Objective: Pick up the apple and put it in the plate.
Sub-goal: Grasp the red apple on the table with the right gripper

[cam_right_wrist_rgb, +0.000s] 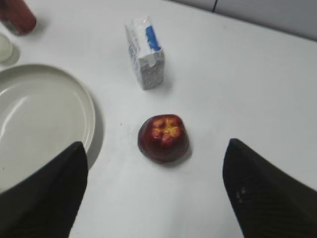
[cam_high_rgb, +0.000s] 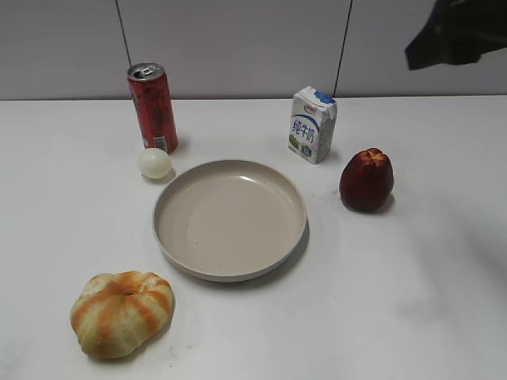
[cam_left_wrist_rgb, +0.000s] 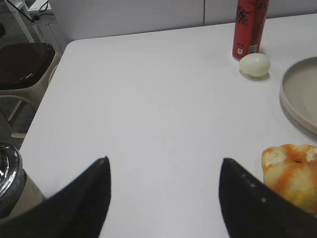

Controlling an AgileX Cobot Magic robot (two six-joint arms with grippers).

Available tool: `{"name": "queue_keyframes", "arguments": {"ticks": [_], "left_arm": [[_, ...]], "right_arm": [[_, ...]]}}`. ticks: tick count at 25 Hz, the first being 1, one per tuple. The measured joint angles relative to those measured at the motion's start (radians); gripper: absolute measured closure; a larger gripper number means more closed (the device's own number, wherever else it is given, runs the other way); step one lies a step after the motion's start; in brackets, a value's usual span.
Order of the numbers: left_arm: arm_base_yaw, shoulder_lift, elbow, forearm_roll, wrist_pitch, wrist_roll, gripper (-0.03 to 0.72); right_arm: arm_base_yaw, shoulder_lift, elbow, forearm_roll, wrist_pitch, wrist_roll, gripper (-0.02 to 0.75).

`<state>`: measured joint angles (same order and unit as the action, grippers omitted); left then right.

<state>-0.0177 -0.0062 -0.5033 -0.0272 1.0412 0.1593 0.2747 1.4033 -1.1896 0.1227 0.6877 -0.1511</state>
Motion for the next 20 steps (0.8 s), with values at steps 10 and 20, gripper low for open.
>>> {"name": "queue_keyframes", "arguments": {"ticks": [10, 20], "left_arm": [[0.0, 0.0, 0.0, 0.0, 0.0, 0.0, 0.167], [0.0, 0.0, 0.0, 0.0, 0.0, 0.0, 0.167]], "right_arm": [[0.028, 0.486, -0.259, -0.025, 0.153, 0.054, 0.072], [0.028, 0.693, -0.3, -0.123, 0.14, 0.136, 0.106]]}}
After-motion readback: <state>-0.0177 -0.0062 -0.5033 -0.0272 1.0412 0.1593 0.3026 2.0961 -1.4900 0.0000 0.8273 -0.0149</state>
